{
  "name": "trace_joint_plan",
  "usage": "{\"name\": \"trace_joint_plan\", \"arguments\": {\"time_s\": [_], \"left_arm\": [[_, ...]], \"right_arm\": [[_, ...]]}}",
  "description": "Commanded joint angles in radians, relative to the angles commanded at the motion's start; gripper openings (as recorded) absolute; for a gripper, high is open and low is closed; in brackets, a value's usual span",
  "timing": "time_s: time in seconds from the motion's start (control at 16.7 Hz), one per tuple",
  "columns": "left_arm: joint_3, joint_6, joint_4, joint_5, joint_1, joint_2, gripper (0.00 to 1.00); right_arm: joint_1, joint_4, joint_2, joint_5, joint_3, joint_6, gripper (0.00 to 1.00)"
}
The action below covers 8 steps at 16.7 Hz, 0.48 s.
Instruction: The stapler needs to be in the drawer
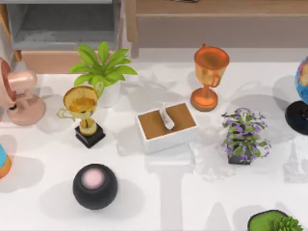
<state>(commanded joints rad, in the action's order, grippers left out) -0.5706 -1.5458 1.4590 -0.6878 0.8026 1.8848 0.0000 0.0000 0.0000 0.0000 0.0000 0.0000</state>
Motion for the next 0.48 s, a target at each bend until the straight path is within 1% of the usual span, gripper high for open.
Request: {"name": "trace_joint_plan", "arguments": {"time_s": [0.24,0.48], "left_arm": [[0.118,-0.041,0.075,-0.064,-0.067,0.090,1.00],[0.133,-0.045,0.082,-0.074,-0.083,0.107,1.00]], "right_arm": [[0.000,0.000,0.000,0.000,0.000,0.000,1.00],[0.000,0.000,0.000,0.000,0.000,0.000,1.00]]}}
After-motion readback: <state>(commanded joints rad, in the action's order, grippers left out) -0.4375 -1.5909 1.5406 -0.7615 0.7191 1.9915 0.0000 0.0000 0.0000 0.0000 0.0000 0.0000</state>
